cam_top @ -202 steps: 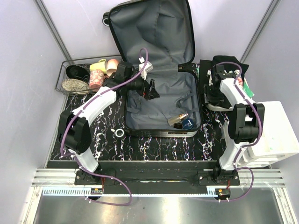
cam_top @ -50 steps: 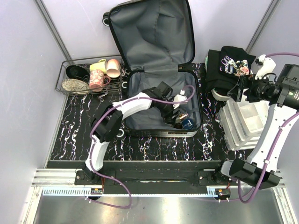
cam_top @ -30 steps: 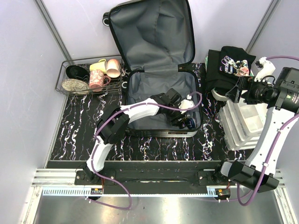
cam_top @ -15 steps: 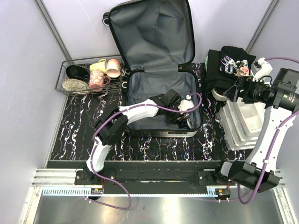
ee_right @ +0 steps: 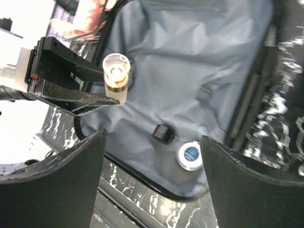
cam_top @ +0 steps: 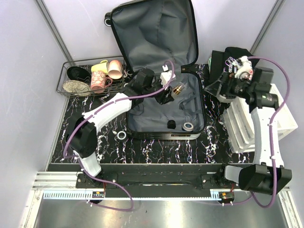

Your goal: Open, take out, and arrange the luggage

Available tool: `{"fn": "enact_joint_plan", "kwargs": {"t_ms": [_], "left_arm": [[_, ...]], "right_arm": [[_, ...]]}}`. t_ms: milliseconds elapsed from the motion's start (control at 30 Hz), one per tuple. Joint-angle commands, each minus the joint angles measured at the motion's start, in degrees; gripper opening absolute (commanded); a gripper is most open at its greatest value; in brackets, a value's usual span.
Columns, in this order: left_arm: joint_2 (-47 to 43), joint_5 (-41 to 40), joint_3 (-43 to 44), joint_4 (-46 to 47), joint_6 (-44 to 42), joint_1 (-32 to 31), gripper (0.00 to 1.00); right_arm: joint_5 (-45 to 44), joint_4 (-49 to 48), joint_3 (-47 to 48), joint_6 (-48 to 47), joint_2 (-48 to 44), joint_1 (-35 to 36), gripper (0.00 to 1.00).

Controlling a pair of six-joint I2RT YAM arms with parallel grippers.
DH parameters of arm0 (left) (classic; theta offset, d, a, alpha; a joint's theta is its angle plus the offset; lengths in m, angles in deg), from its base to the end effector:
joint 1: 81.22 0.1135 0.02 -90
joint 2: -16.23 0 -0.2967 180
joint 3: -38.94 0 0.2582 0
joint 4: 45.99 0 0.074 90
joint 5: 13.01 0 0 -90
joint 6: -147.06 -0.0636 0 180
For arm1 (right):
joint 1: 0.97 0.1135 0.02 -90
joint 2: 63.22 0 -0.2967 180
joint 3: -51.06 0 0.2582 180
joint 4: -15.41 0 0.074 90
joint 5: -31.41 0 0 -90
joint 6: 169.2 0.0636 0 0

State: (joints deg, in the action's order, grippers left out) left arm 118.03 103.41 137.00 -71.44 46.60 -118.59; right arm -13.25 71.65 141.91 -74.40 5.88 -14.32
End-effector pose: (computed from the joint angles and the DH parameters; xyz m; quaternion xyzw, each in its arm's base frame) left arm 0.3426 -0.2972 0.3232 0.4461 0.7207 -0.3063 0.4333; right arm 0.2555 -0.0141 0.4191 -0.0484 0.8347 0.3081 0.4539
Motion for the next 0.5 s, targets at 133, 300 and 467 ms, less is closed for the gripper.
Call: {"fn": "enact_joint_plan", "kwargs": {"t_ms": [133, 300, 467], "left_arm": [[-7.84, 10.5, -1.74, 13.14, 8.78, -0.34, 0.0], [-9.51, 12.43, -2.88, 15.88, 10.28, -0.6, 0.0], [-10.3, 12.78, -3.58, 17.98, 13.44, -0.6, 0.0]], "right_arm": [[-4.03, -22.68, -2.17, 12.43, 3.93, 16.67, 0.89], [-3.51, -24.17, -1.29, 10.94, 6.31, 21.85, 0.9], [-4.91, -24.53, -0.33, 9.79, 8.06, 25.47, 0.89]]}}
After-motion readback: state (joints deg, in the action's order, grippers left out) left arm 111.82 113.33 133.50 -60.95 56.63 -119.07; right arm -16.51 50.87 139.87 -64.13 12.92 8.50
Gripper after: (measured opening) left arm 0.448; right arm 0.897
